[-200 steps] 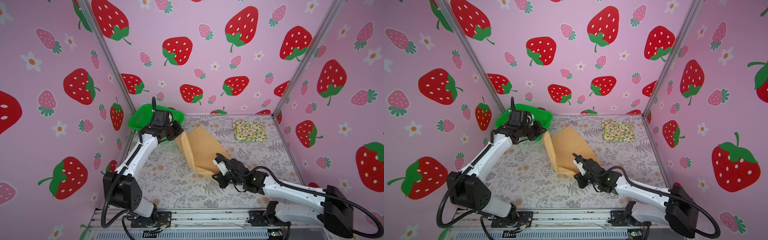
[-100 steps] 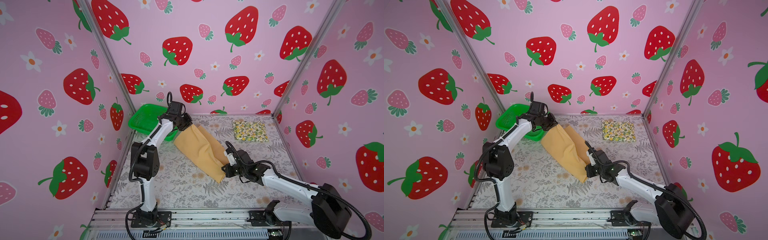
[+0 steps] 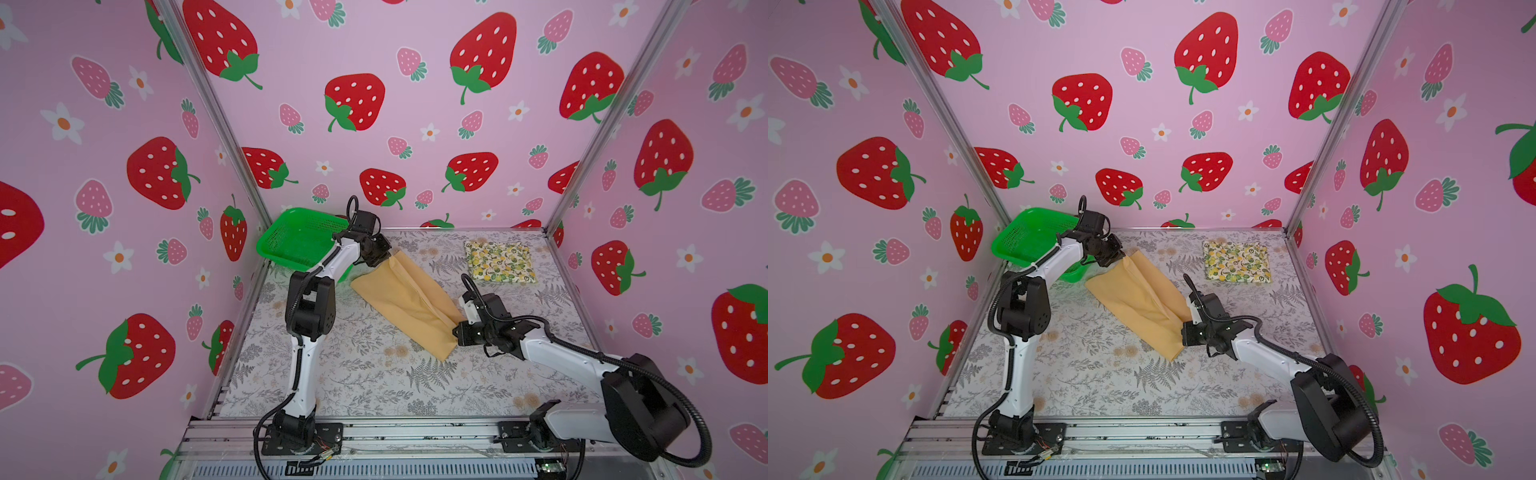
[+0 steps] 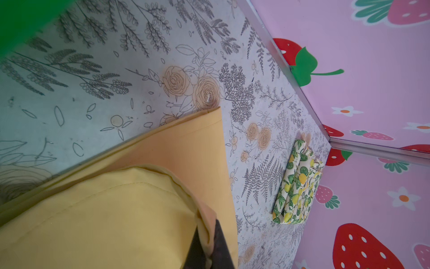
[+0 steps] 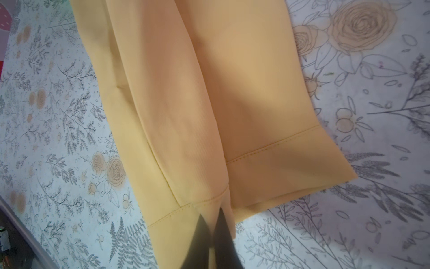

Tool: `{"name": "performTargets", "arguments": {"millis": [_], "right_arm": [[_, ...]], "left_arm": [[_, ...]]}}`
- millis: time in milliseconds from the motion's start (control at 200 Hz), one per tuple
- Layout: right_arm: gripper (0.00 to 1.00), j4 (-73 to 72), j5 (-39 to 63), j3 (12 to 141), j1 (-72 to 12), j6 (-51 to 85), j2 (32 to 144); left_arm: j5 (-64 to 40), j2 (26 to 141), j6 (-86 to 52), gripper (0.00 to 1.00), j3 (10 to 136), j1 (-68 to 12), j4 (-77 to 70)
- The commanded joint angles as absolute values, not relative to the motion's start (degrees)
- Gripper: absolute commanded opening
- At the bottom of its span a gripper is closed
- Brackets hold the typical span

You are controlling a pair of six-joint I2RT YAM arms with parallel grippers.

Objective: Fold and stack skirts
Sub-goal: Fold the skirt at the center of the table.

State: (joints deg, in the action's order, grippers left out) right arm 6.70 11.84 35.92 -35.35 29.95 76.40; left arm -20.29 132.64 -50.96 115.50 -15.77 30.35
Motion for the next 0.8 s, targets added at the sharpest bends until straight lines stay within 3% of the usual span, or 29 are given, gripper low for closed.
{"name": "performTargets", "arguments": {"millis": [0,405,555,630,795], "right_arm": [[0.05,6.2,12.3,36.1,-34.1,29.8,77.7],[0.06,5.3,12.5,36.8,-31.0,31.1,76.3],[0.06,5.2,12.5,36.9,-29.7,31.1,76.6],[0.06,4.7,12.7,36.9,-28.9,31.2,77.1],[0.06,3.3,13.0,37.0,-26.6,31.6,77.4]], "left_arm": [[-21.7,134.3,-51.7,0.00,120.4,-16.0,30.9],[-23.1,137.9,-53.3,0.05,124.3,-16.6,29.4],[-25.6,140.5,-53.8,0.24,128.2,-17.4,29.2],[-26.3,141.4,-53.8,0.41,129.6,-17.7,29.2],[-28.0,141.8,-53.9,0.47,130.5,-17.7,29.1]]}}
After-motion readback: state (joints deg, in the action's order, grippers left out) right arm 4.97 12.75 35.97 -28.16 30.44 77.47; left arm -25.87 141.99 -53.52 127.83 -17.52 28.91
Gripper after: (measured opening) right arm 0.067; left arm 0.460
